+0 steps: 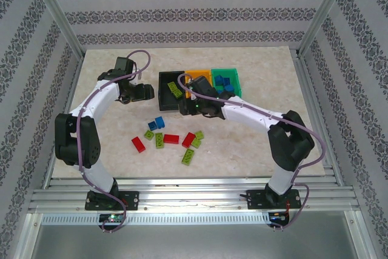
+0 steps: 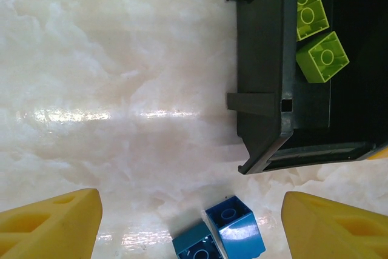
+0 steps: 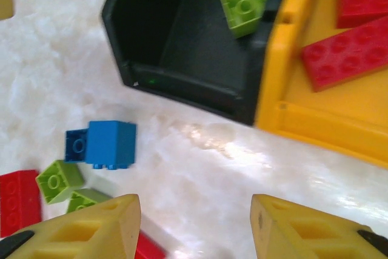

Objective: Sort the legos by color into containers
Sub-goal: Move the legos to the center of the table.

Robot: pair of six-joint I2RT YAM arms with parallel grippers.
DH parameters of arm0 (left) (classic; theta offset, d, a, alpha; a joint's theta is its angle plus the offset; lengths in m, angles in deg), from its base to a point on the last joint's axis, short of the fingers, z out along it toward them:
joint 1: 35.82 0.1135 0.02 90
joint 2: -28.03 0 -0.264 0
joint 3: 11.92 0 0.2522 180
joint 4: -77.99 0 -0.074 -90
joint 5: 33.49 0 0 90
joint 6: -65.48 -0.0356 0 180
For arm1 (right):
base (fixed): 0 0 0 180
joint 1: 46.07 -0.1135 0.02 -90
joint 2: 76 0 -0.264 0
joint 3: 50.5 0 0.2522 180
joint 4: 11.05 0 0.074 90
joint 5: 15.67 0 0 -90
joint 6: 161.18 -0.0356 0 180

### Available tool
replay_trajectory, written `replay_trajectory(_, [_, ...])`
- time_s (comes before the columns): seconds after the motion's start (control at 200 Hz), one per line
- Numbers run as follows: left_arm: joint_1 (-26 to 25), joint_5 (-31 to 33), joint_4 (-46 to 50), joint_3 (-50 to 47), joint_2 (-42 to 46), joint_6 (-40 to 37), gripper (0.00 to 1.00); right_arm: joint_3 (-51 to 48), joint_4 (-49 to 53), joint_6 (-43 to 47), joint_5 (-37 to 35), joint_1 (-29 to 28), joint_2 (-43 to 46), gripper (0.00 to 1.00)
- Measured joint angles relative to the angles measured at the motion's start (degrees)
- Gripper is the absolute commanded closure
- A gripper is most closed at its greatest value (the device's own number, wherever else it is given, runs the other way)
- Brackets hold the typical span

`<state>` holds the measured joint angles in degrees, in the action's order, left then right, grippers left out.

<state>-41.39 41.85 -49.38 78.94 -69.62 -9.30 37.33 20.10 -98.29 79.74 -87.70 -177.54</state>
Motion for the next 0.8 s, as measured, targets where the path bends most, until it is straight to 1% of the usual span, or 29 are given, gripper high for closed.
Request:
replay_trajectory(0.19, [0.0, 0.57, -0.02, 0.0, 0.0, 0.0, 0.22, 2.64, -0.72, -1.51, 1.14, -4.28, -5.35, 0.48])
replay_trajectory(0.385, [0.31, 1.42, -0.13, -0.22, 0.5, 0.04, 0.22, 6.1, -1.03, -2.38, 2.82, -7.04, -9.88, 0.47])
replay_trajectory(0.799, [2.54, 1.73, -0.85, -1.36, 1.03, 1.16, 0.22, 11.65, -0.9, -2.78, 4.61, -8.33, -15.41, 0.47])
